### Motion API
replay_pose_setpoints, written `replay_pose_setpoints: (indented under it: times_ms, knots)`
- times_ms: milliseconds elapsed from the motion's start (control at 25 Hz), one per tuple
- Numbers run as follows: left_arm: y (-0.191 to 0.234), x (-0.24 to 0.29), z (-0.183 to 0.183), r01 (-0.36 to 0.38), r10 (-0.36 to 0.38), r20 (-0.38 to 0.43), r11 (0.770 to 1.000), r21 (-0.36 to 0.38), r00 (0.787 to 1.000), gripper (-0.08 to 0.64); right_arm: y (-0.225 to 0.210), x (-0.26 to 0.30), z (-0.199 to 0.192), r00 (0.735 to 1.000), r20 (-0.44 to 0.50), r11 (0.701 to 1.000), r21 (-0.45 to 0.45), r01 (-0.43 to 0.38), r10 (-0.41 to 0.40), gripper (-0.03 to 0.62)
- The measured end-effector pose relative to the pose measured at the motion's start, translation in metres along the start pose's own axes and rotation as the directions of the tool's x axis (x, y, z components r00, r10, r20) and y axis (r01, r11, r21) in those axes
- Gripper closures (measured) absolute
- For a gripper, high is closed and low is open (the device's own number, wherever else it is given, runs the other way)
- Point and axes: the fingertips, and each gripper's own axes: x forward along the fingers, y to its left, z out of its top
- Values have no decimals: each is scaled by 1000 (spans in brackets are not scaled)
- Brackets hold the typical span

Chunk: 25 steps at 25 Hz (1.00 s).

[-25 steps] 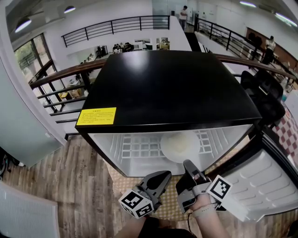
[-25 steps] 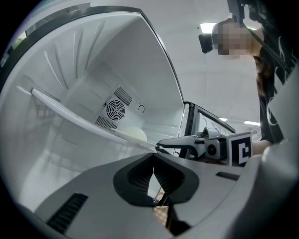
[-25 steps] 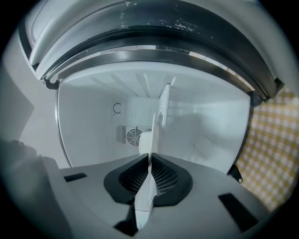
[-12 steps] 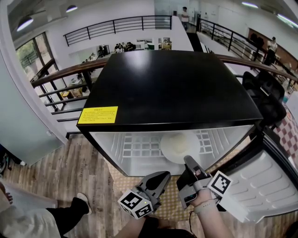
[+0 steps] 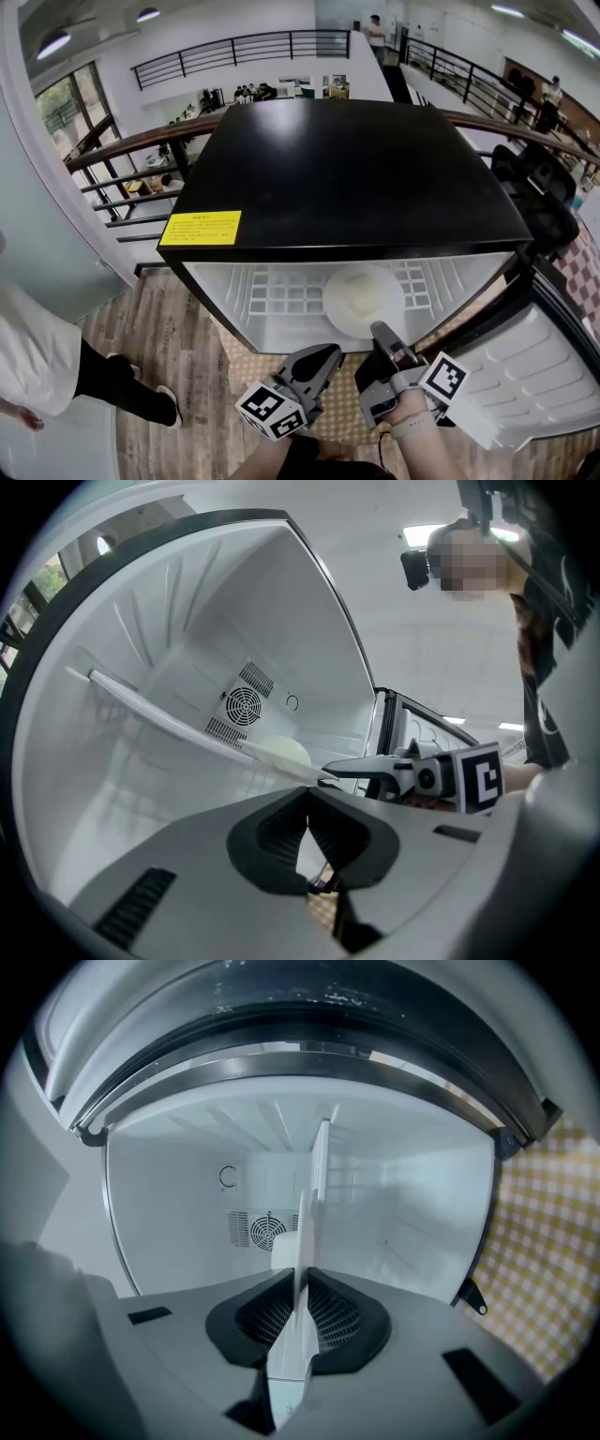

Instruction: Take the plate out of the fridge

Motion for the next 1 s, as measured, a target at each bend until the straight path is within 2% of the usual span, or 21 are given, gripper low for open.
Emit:
replay_pose_setpoints:
  times_ms: [280,560,1000]
  knots:
    - [-1,-1,1,-6,6,-4,1000,-9,1000,551,-3,7,6,1000,6,1000,-2,-7,7,529]
    - [2,-6,-1,-16,16,-4,1000,-15,1000,551,-8,14,7,1000,23,999,42,-18,17,529]
    - [-1,-13,-1,-35,35,-1,999,-17,999,551,-2,9,1,999,7,998,35,-52,51,538]
